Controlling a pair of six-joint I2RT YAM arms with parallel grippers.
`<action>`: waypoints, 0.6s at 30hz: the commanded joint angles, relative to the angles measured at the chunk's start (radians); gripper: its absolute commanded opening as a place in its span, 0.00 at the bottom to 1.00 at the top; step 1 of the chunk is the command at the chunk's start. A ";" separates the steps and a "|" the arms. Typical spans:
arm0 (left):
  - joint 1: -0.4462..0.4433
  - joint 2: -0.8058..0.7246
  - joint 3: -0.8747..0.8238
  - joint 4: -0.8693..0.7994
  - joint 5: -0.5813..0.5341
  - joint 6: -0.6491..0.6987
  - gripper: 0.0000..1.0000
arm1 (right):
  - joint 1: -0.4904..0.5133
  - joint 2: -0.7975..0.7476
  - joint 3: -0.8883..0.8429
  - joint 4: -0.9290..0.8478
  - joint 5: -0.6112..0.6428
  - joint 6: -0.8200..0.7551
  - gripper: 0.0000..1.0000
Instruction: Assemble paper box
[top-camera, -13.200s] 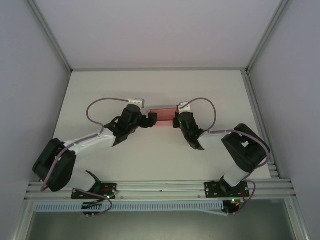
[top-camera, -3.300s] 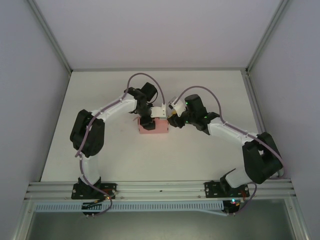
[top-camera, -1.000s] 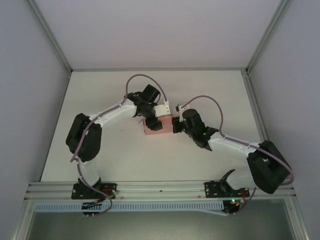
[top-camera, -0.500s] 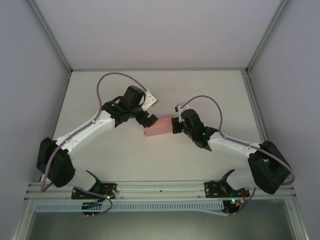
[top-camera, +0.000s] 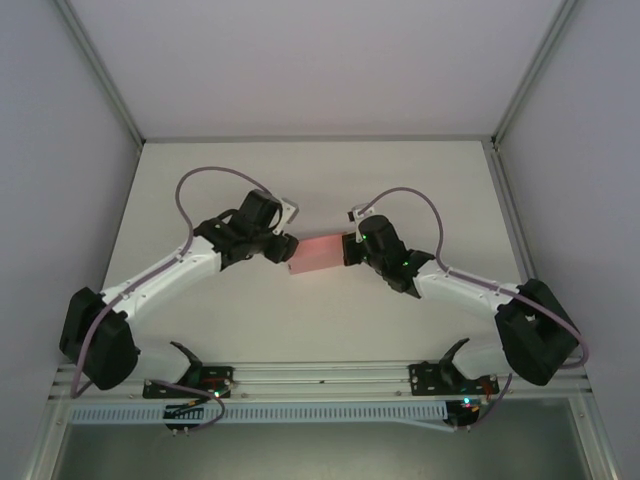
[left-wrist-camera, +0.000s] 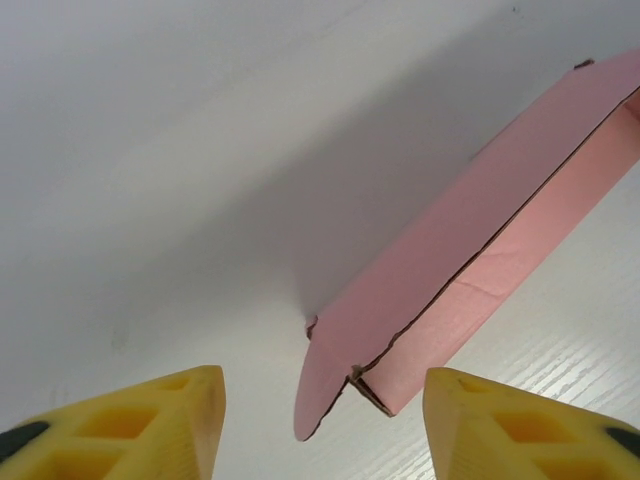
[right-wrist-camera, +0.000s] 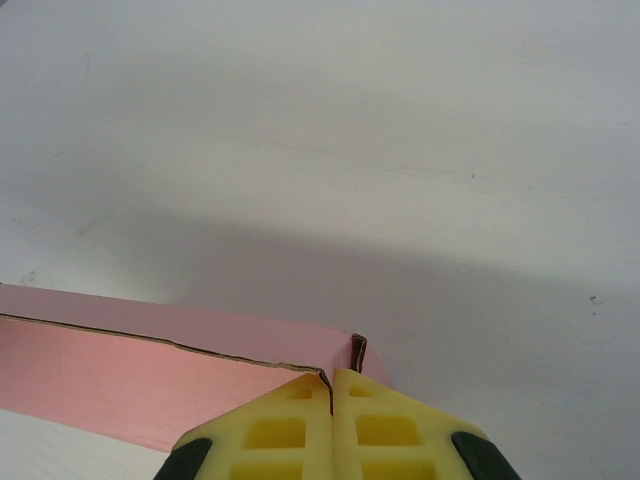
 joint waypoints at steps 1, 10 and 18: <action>0.004 0.025 -0.010 -0.008 0.033 -0.023 0.52 | 0.009 0.037 0.000 -0.116 -0.009 0.016 0.00; 0.006 0.061 -0.015 -0.021 0.000 -0.034 0.35 | 0.009 0.032 0.004 -0.129 -0.015 0.011 0.00; 0.019 0.078 0.016 0.001 0.044 -0.108 0.00 | 0.011 0.029 -0.009 -0.125 -0.016 0.015 0.00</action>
